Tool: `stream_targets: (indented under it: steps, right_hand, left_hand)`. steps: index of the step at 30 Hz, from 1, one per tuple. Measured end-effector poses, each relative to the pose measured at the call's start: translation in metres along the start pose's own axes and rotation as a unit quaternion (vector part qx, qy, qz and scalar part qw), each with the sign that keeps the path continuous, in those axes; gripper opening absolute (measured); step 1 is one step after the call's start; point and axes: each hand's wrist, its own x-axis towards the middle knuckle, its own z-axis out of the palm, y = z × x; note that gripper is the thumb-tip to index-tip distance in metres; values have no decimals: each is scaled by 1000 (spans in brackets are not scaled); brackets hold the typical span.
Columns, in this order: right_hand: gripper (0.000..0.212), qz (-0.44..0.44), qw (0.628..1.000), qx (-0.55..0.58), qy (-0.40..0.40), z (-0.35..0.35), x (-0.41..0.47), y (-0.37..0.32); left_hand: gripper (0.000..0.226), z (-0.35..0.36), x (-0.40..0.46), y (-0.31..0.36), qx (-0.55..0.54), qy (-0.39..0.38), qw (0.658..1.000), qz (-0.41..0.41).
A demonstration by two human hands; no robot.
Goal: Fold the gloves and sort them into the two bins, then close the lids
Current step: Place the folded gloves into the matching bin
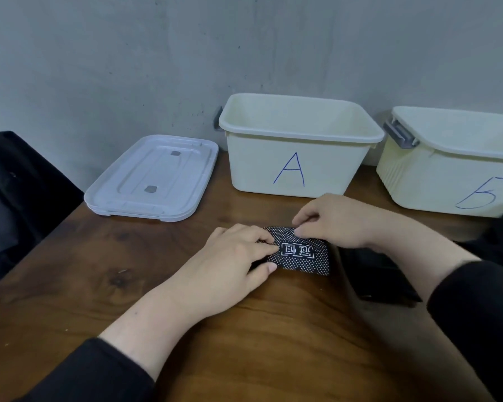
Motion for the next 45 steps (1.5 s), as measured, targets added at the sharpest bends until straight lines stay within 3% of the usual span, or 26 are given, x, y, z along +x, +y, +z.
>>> stream_targets:
  steps: [4,11,16,18,21,23,25,28,31,35,38,43,45]
  right_hand:
    - [45,4,994,-14,-106,-8,15,-7]
    - [17,23,984,67,-160,1,28,-5]
    - [15,27,988,82,-132,4,20,-1]
    - [10,25,981,167,-95,4,17,4]
    - [9,35,944,326,-29,3,10,8]
    - [13,39,921,388,1,6,5,6]
    - [14,34,910,412,16,11,0,0]
    - [15,22,897,442,11,18,-8,-11]
    - [19,14,884,466,9,27,-11,-18]
    - [30,20,866,499,12,31,-15,-26]
    - [35,7,861,508,-37,29,-20,-29]
    - [39,-2,778,614,-133,24,-26,-31]
    - [43,-1,771,623,-137,24,-25,-30]
  left_hand:
    - [36,1,1,-2,0,3,1000,3]
    - [31,0,0,-5,-49,40,998,-18]
    - [19,-5,3,-3,-142,150,973,-101]
    - [17,-8,5,-1,-227,203,934,-185]
    - [14,-8,7,6,-427,258,812,-302]
    - [16,-9,8,12,-565,236,715,-338]
    - [26,-10,8,17,-659,180,650,-333]
    - [36,-13,7,21,-727,104,620,-277]
    - [35,-14,5,18,-760,84,591,-256]
    - [33,-13,3,12,-765,92,581,-262]
    - [32,-16,2,10,-774,96,577,-242]
    - [34,-19,2,7,-754,108,607,-226]
    - [34,-19,3,5,-746,118,616,-223]
